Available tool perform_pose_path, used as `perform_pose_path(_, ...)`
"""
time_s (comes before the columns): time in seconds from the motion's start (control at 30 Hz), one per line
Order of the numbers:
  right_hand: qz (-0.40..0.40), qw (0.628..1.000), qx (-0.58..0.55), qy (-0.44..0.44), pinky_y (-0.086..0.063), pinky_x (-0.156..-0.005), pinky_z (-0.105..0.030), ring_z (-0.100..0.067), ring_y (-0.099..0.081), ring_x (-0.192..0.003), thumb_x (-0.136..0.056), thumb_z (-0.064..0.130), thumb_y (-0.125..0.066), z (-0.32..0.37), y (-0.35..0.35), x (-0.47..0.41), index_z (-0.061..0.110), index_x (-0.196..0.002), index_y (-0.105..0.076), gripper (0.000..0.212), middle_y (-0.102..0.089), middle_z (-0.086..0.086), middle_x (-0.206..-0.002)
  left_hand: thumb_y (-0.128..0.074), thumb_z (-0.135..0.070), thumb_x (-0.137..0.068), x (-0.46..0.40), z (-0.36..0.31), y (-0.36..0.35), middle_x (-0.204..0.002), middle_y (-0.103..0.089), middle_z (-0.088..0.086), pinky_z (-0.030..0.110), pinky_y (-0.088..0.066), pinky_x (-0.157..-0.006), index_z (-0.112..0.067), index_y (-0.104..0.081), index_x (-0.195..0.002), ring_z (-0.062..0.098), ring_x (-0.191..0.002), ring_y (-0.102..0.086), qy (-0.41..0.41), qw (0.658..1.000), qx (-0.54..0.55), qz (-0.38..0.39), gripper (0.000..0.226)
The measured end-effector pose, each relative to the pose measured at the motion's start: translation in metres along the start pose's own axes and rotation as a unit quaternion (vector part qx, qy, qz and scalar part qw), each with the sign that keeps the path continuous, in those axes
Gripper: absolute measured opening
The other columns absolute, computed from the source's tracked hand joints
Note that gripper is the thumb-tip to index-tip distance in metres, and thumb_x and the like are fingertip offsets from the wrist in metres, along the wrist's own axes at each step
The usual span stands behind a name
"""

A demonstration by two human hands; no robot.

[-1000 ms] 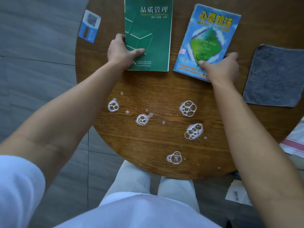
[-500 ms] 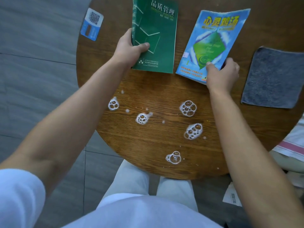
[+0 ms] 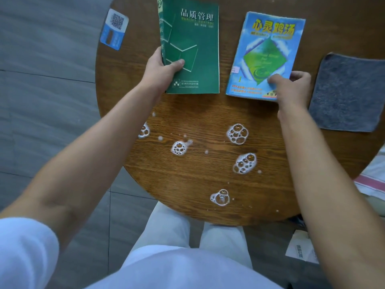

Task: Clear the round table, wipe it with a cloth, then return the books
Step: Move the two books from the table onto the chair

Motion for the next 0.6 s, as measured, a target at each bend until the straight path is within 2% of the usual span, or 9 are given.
perform_pose_path(0.1, 0.054, 0.998, 0.02, 0.021, -0.061, -0.091, -0.037, -0.015, -0.075, -0.098, -0.071, 0.036, -0.081, 0.001, -0.014, -0.009, 0.021, -0.11, -0.062, 0.046, -0.075, 0.002, -0.108, -0.066, -0.016, -0.1, -0.001, 0.002, -0.001, -0.124, -0.073, 0.0, 0.04, -0.062, -0.092, -0.018, -0.054, -0.137, 0.014, -0.104, -0.075, 0.015, 0.999, 0.03, 0.001, 0.039)
perform_pose_path(0.2, 0.106, 0.989, 0.085, 0.058, -0.061, -0.094, -0.044, -0.014, -0.075, -0.097, -0.079, 0.038, -0.072, 0.01, -0.028, -0.013, 0.02, -0.108, -0.073, 0.034, -0.078, 0.004, -0.105, -0.064, -0.02, -0.102, 0.0, 0.005, -0.001, -0.122, -0.074, 0.001, 0.041, -0.063, -0.091, -0.019, -0.056, -0.136, 0.015, -0.102, -0.076, 0.031, 0.998, 0.05, -0.003, 0.035)
perform_pose_path(0.3, 0.09, 0.984, 0.119, 0.097, -0.059, -0.092, -0.043, -0.018, -0.072, -0.099, -0.083, 0.034, -0.066, 0.026, -0.025, -0.007, 0.019, -0.108, -0.07, 0.03, -0.075, 0.002, -0.105, -0.064, -0.019, -0.102, 0.002, 0.003, -0.001, -0.122, -0.074, 0.002, 0.042, -0.062, -0.091, -0.017, -0.056, -0.136, 0.015, -0.102, -0.076, 0.023, 0.998, 0.051, -0.012, 0.035)
perform_pose_path(0.37, 0.071, 0.983, 0.113, 0.122, -0.056, -0.089, -0.04, -0.017, -0.067, -0.094, -0.086, 0.03, -0.063, 0.033, -0.021, -0.001, 0.013, -0.109, -0.067, 0.029, -0.071, 0.001, -0.101, -0.064, -0.019, -0.102, 0.007, 0.001, -0.002, -0.122, -0.074, 0.004, 0.044, -0.062, -0.092, -0.016, -0.056, -0.134, 0.018, -0.103, -0.076, 0.018, 0.997, 0.067, -0.016, 0.034)
perform_pose_path(0.43, 0.049, 0.981, 0.107, 0.151, -0.052, -0.088, -0.032, -0.012, -0.062, -0.093, -0.091, 0.023, -0.06, 0.039, -0.013, 0.01, 0.008, -0.116, -0.065, 0.03, -0.067, 0.003, -0.103, -0.065, -0.018, -0.101, 0.013, 0.001, -0.002, -0.121, -0.075, 0.008, 0.047, -0.061, -0.095, -0.016, -0.059, -0.131, 0.023, -0.105, -0.076, 0.025, 0.993, 0.116, -0.013, 0.031)
perform_pose_path(0.53, 0.05, 0.978, 0.075, 0.188, -0.049, -0.094, -0.018, -0.004, -0.062, -0.105, -0.095, 0.013, -0.057, 0.048, 0.003, 0.025, 0.011, -0.136, -0.058, 0.041, -0.066, 0.006, -0.121, -0.066, -0.019, -0.101, 0.03, 0.002, -0.006, -0.121, -0.076, 0.011, 0.051, -0.059, -0.097, -0.018, -0.06, -0.129, 0.028, -0.109, -0.074, 0.034, 0.984, 0.173, 0.022, 0.029)
perform_pose_path(0.6, 0.068, 0.977, 0.041, 0.196, -0.052, -0.104, -0.028, -0.009, -0.065, -0.116, -0.095, 0.011, -0.055, 0.057, 0.014, 0.038, 0.012, -0.144, -0.052, 0.049, -0.067, 0.002, -0.132, -0.066, -0.021, -0.101, 0.044, 0.003, -0.009, -0.12, -0.076, 0.01, 0.049, -0.06, -0.094, -0.019, -0.059, -0.129, 0.029, -0.109, -0.074, 0.036, 0.98, 0.188, 0.046, 0.029)
Point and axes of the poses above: each hand's wrist, its own x-axis away from the middle knuckle, its own y-axis out of the back of the hand, z = x × y, the point moved 9 cm from there along -x, towards the middle knuckle
